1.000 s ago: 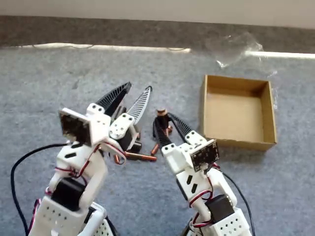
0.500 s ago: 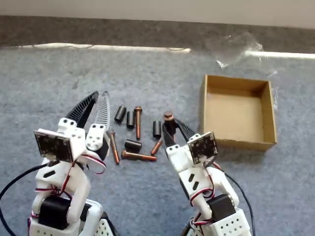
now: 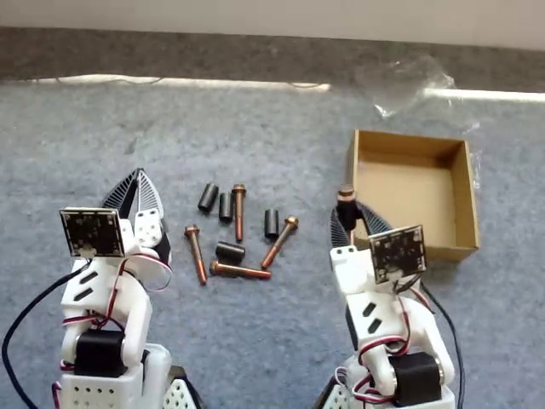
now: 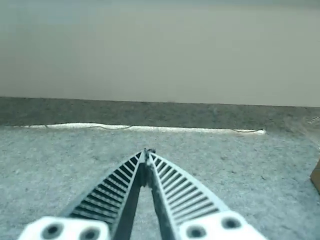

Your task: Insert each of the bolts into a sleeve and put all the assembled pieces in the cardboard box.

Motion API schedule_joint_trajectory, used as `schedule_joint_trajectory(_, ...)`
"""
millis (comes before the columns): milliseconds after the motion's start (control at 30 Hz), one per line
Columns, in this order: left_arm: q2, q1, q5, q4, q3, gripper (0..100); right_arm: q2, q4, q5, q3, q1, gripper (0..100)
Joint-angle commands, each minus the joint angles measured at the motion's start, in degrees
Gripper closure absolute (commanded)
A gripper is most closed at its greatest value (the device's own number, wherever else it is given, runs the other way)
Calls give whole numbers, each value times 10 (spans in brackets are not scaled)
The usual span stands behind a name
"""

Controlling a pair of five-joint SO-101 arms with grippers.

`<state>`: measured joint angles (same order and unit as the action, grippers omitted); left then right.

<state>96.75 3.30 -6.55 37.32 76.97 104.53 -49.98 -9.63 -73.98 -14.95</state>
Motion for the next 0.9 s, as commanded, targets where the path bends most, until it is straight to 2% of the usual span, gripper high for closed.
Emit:
schedule_joint_trajectory(0,8,16,4,4,11,995,1,-15,-12,67,29,994)
schedule_joint_trajectory(167,9,27,4,36,10,995,-52,-38,-12,116,52,994)
schedule_joint_trajectory(400,90,27,4,96,19,995,-281,-59,-12,248,89,994)
schedule_joint_trajectory(867,77,28,2,160,18,995,-713,-58,-13,427,157,994)
